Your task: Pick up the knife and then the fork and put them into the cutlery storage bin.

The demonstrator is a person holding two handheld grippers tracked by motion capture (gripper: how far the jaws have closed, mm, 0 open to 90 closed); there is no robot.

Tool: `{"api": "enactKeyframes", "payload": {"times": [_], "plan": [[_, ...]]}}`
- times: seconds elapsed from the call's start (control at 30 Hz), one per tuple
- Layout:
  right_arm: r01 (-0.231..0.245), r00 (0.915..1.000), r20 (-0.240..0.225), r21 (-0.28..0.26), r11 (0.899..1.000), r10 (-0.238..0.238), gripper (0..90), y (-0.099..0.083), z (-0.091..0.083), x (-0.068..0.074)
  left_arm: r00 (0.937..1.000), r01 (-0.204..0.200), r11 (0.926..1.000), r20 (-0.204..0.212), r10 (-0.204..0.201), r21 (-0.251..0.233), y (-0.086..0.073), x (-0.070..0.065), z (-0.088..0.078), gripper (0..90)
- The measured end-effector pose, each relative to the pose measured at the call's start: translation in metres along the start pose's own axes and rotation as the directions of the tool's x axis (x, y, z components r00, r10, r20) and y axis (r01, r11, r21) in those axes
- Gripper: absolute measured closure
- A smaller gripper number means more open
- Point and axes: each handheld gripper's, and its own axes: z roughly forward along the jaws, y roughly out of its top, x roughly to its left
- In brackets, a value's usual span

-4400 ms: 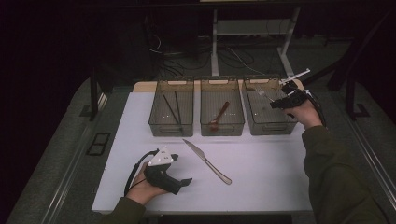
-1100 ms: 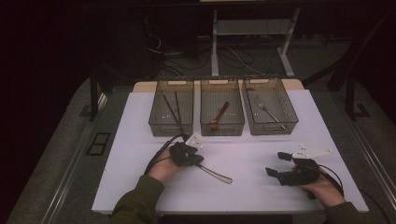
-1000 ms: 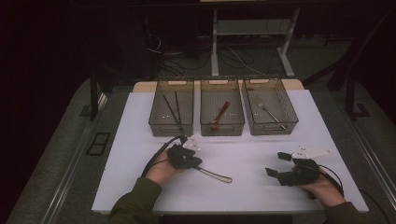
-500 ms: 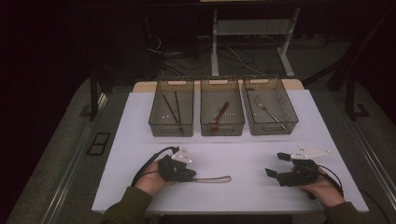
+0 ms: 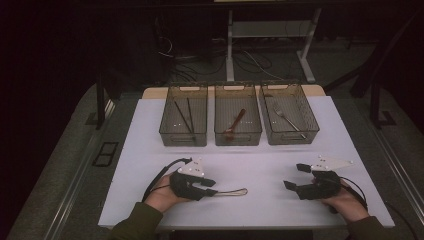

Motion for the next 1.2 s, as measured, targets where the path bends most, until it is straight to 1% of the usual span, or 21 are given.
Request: {"api": "enactKeyframes", "payload": {"times": [0.03,0.1,0.13,0.17,0.2,0.23,0.27,0.33,0.37,0.43,0.47,0.5,0.6,0.7,0.77,0.87,0.97,1.0,1.03,1.13,1.2], "plan": [[0.001,1.0,-0.001,0.0,1.0,-0.001,17.5,0.0,0.0,0.0,1.0,-0.006,0.9999,0.004,0.006,0.008,0.0,-0.001,0.004,64.6],[0.001,1.0,-0.002,0.001,1.0,-0.001,17.5,0.0,0.0,0.001,0.9994,-0.033,0.9985,0.007,0.033,0.043,0.0,-0.002,0.011,65.8],[0.001,1.0,-0.003,0.0,1.0,-0.001,17.5,0.0,0.0,0.001,0.9993,-0.038,0.9979,0.003,0.038,0.052,0.0,-0.002,0.013,66.7],[0.001,1.0,-0.002,0.0,1.0,-0.001,17.5,0.0,0.0,0.001,0.9994,-0.034,0.9981,0.002,0.034,0.051,0.0,-0.002,0.015,67.7],[0.001,1.0,-0.004,0.0,1.0,-0.001,17.5,0.0,0.0,0.001,0.999,-0.044,0.9973,-0.001,0.044,0.059,0.0,-0.002,0.016,68.2],[0.001,1.0,-0.004,0.0,1.0,-0.001,17.5,0.0,0.0,0.001,0.999,-0.045,0.9974,-0.006,0.045,0.056,0.0,-0.001,0.016,68.6],[0.003,1.0,-0.004,0.001,1.0,-0.003,17.5,0.0,0.0,0.001,0.9992,-0.04,0.9981,-0.001,0.04,0.048,-0.001,0.0,0.016,68.6],[0.006,1.0,-0.006,0.001,1.0,-0.006,17.5,0.0,0.0,0.001,0.9994,-0.033,0.9982,0.006,0.033,0.049,-0.002,0.0,0.017,68.7],[0.007,1.0,-0.007,0.001,1.0,-0.007,17.5,0.0,0.0,0.001,0.9993,-0.037,0.9977,0.014,0.036,0.058,-0.002,0.0,0.019,69.1],[0.007,0.9999,-0.008,0.002,1.0,-0.007,17.5,0.0,0.0,0.001,0.9992,-0.038,0.998,0.013,0.037,0.05,-0.002,-0.001,0.021,69.7],[0.005,1.0,-0.007,0.001,1.0,-0.005,17.5,0.0,0.0,0.001,0.9989,-0.046,0.9977,0.011,0.046,0.05,-0.002,0.0,0.021,70.1],[0.002,1.0,-0.007,-0.001,1.0,-0.002,17.6,0.0,-0.001,0.0,0.998,-0.064,0.9964,0.006,0.063,0.056,-0.002,0.0,0.021,71.9],[0.0,1.0,-0.006,-0.002,1.0,0.0,17.5,0.0,-0.001,0.0,0.9956,-0.093,0.9937,-0.008,0.094,0.063,-0.002,-0.001,0.021,76.1],[0.001,1.0,-0.004,0.002,1.0,-0.001,17.5,0.001,-0.001,0.0,0.9946,-0.103,0.9927,-0.007,0.103,0.064,-0.002,-0.002,0.021,77.2],[-0.005,1.0,-0.002,0.003,1.0,0.005,17.5,0.001,-0.001,-0.001,0.9932,-0.116,0.9913,-0.005,0.116,0.063,-0.002,-0.002,0.021,78.2],[-0.002,1.0,0.0,0.014,1.0,0.002,17.5,0.0,0.0,-0.002,0.9933,-0.114,0.9912,-0.007,0.115,0.066,-0.001,-0.003,0.021,79.0],[-0.002,0.9999,-0.014,0.021,1.0,0.002,17.6,0.0,0.001,-0.001,0.9928,-0.117,0.9902,-0.014,0.119,0.076,0.0,-0.004,0.021,79.1],[0.001,0.9998,-0.018,0.026,1.0,-0.001,17.6,0.0,0.001,-0.001,0.9935,-0.111,0.9906,-0.012,0.113,0.079,0.001,-0.004,0.021,79.1],[0.009,0.9997,-0.022,0.028,1.0,-0.009,17.6,0.0,0.001,0.0,0.993,-0.116,0.9901,-0.013,0.117,0.079,0.002,-0.004,0.021,79.2],[0.011,0.9993,-0.035,0.041,0.999,-0.009,17.6,0.001,0.002,0.001,0.993,-0.117,0.9903,0.0,0.118,0.075,0.004,-0.006,0.02,79.2],[0.014,0.9984,-0.056,0.061,0.998,-0.011,17.6,0.004,0.001,0.002,0.9925,-0.122,0.9899,0.007,0.122,0.072,0.006,-0.006,0.019,79.3]]}}
